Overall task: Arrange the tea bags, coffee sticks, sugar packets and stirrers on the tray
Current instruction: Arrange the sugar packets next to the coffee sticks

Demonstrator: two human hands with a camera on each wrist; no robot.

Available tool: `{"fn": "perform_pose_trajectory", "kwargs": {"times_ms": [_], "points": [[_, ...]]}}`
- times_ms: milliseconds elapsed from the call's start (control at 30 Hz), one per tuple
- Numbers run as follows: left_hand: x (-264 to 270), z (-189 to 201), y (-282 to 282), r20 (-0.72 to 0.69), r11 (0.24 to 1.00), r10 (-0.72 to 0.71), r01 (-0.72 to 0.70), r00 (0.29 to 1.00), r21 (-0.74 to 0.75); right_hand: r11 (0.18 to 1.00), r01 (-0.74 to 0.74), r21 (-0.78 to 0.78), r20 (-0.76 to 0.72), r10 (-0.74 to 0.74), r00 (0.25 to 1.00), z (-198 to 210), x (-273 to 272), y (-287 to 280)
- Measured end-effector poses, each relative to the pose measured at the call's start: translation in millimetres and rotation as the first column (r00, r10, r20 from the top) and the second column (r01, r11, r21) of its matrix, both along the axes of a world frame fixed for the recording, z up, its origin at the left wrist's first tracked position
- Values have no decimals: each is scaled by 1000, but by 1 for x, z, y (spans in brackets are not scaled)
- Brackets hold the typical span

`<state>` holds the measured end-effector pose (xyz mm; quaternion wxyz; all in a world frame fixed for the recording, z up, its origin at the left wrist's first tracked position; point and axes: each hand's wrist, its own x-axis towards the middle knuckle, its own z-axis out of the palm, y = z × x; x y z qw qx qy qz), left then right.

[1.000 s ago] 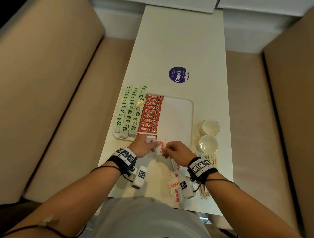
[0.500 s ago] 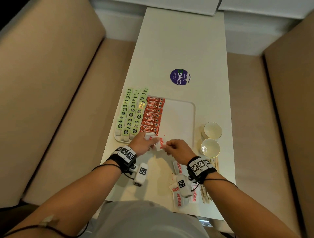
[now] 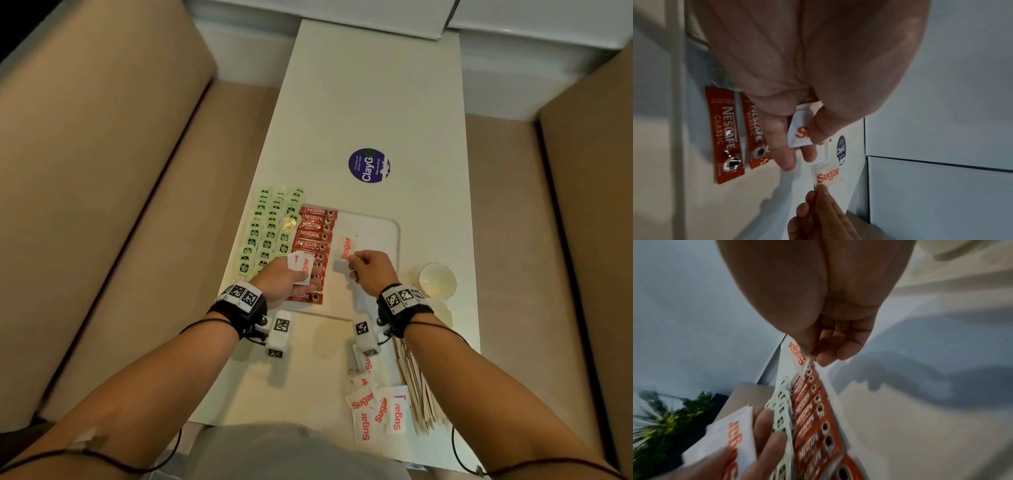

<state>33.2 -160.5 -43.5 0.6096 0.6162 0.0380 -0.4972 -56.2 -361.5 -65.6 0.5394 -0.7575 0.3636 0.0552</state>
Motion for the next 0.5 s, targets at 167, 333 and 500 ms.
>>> {"fn": "perform_pose_trajectory", "kwargs": {"times_ms": [167, 333, 500], "points": [[17, 2, -5, -18, 999, 15, -16, 1000, -30, 995, 96, -21, -87, -98, 991, -22, 34, -25], [28, 10, -9, 28, 999, -13, 12, 1000, 45, 988, 154, -22, -138, -156, 978, -32, 60, -39], [36, 2, -13, 135, 985, -45, 22, 990, 171, 987, 159, -27, -143, -161, 977, -37, 74, -38]]}}
